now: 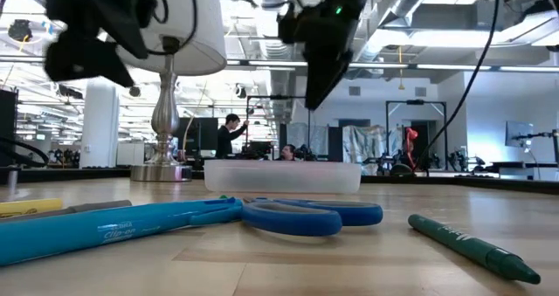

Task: Pick & place school supplies into a supply box
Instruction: Put the yellow pen into the supply box

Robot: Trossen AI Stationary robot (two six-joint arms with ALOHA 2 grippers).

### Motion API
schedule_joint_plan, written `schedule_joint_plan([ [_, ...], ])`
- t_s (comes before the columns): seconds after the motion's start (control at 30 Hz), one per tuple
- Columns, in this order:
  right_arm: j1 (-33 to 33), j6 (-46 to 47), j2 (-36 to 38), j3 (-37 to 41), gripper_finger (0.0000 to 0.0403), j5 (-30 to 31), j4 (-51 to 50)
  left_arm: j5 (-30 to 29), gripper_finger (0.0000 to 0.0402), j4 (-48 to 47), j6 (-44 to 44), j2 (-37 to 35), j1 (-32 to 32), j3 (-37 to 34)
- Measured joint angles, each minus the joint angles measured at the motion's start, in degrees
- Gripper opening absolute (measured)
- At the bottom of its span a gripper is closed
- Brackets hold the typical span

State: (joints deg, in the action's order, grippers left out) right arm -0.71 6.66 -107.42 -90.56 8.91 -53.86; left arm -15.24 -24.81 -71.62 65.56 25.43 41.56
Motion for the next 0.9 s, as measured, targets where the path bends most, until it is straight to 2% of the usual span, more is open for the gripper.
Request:
schedule_joint_plan([
  [0.1,0.57,-1.11,2.59,0.0,0.0108,0.47,-1.1,-3.54,0.0185,0.0,-8.15,1.21,5.5,0.0],
  [0.27,1.24,-2.78,7.31,0.0,0.0108,2.48,-1.19,-5.58,0.0185,4.98,-20.6,6.62,13.49,0.0],
  [0.37,1.24,-4.08,10.16,0.0,0.0108,3.42,-1.19,-6.63,0.0185,10.1,-26.94,11.23,16.61,0.05],
  [0.47,0.93,-5.36,12.76,0.0,0.0108,3.45,-1.23,-6.54,0.0185,9.95,-31.29,16.82,17.89,2.79],
  [0.6,0.46,-7.05,15.83,0.0,0.0108,3.42,-1.51,-4.44,0.0185,4.01,-32.11,24.24,18.08,10.04],
  [0.8,-0.18,-7.12,19.54,0.0,0.0108,3.4,-3.11,-1.22,0.0185,-14.38,-33.79,33.4,17.97,23.03],
  [0.9,-0.18,-6.69,21.16,0.0,0.0108,3.42,-4.08,0.5,0.0185,-19.55,-33.9,36.51,17.71,26.99],
])
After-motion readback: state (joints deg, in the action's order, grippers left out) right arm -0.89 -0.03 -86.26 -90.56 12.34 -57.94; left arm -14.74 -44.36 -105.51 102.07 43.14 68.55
